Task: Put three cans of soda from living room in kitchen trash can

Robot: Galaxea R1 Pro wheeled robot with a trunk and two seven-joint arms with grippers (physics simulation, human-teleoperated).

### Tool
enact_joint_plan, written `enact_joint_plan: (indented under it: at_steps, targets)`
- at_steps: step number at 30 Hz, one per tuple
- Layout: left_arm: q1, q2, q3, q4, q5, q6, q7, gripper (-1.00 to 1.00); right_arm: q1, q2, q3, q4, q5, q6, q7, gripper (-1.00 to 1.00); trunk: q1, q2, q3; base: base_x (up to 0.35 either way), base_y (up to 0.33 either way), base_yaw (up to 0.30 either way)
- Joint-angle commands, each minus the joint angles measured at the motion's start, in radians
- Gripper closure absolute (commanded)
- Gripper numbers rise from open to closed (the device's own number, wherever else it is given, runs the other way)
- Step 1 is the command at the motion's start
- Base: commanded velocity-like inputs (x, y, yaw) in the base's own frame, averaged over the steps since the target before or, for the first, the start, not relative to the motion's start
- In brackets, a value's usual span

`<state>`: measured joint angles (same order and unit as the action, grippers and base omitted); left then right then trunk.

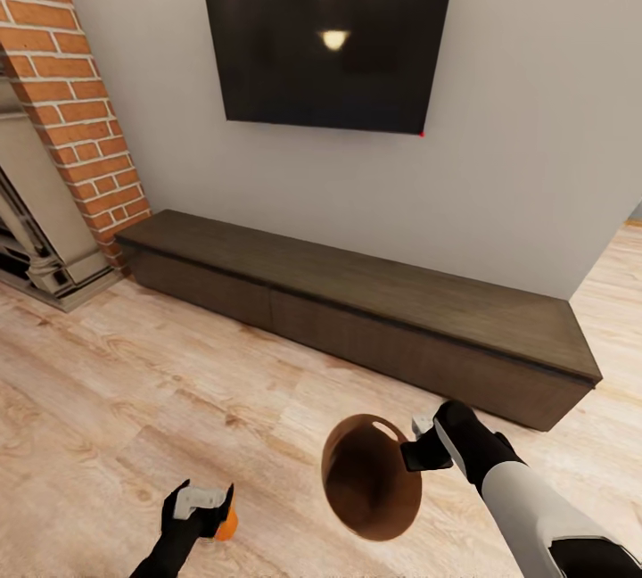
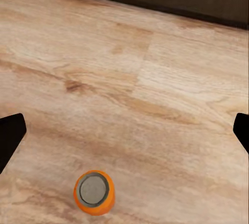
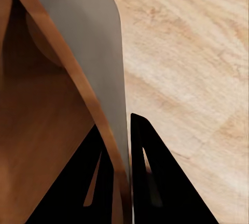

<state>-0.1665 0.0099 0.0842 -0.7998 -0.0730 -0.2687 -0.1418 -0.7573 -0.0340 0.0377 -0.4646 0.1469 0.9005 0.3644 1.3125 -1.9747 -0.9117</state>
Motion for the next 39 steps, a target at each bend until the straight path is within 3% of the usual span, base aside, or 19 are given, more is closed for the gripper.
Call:
enact_joint_plan:
  at_steps: [1, 6, 8, 12, 15, 21, 25, 27, 33, 39]
  targets:
    - [-0.035, 0.002, -0.001, 0.030, 0.001, -0.008, 0.008, -1.00, 0.000, 0.001, -0.002, 0.000, -0.029, 0.005, 0.005, 1.00, 0.004, -0.007, -0.005, 0.000, 0.000, 0.000]
    - [-0.196, 0.006, 0.000, 0.128, -0.002, -0.016, 0.022, -1.00, 0.000, -0.001, -0.001, 0.000, -0.029, 0.005, 0.005, 1.00, 0.023, -0.042, -0.028, 0.000, 0.000, 0.000]
    - [-0.233, 0.009, 0.002, 0.164, 0.001, -0.020, 0.023, -1.00, 0.000, -0.002, -0.001, 0.000, -0.029, 0.005, 0.005, 1.00, 0.031, -0.056, -0.037, 0.000, 0.000, 0.000]
    - [-0.298, 0.072, 0.006, 0.351, 0.011, -0.059, 0.025, -1.00, 0.000, 0.001, -0.001, 0.000, -0.029, 0.005, 0.005, 1.00, 0.046, -0.084, -0.056, 0.000, 0.000, 0.000]
    - [-0.311, 0.101, 0.009, 0.441, 0.012, -0.133, 0.025, -1.00, -0.001, -0.001, -0.001, 0.000, -0.029, 0.005, 0.006, 1.00, 0.058, -0.105, -0.070, 0.000, 0.000, 0.000]
    - [-0.315, 0.109, 0.009, 0.478, 0.012, -0.174, 0.026, -1.00, -0.006, 0.000, -0.001, -0.001, -0.029, 0.021, 0.007, 1.00, 0.081, -0.147, -0.098, 0.000, 0.000, 0.000]
    - [-0.315, 0.108, 0.009, 0.487, 0.011, -0.189, 0.028, -1.00, -0.053, 0.002, -0.001, -0.002, -0.028, 0.094, 0.006, 1.00, 0.096, -0.175, -0.117, 0.000, 0.000, 0.000]
    - [-0.315, 0.106, 0.009, 0.490, 0.010, -0.193, 0.028, -1.00, -0.105, 0.000, -0.001, -0.002, -0.025, 0.146, 0.006, 1.00, 0.104, -0.189, -0.126, 0.000, 0.000, 0.000]
    - [-0.315, 0.102, 0.008, 0.508, 0.010, -0.196, 0.027, -1.00, -0.199, -0.008, -0.002, 0.004, -0.025, 0.147, 0.005, 1.00, 0.127, -0.231, -0.154, 0.000, 0.000, 0.000]
    - [-0.315, 0.100, 0.006, 0.512, 0.008, -0.196, 0.027, -1.00, -0.222, -0.004, -0.005, 0.012, -0.025, 0.147, 0.005, 1.00, 0.150, -0.273, -0.182, 0.000, 0.000, 0.000]
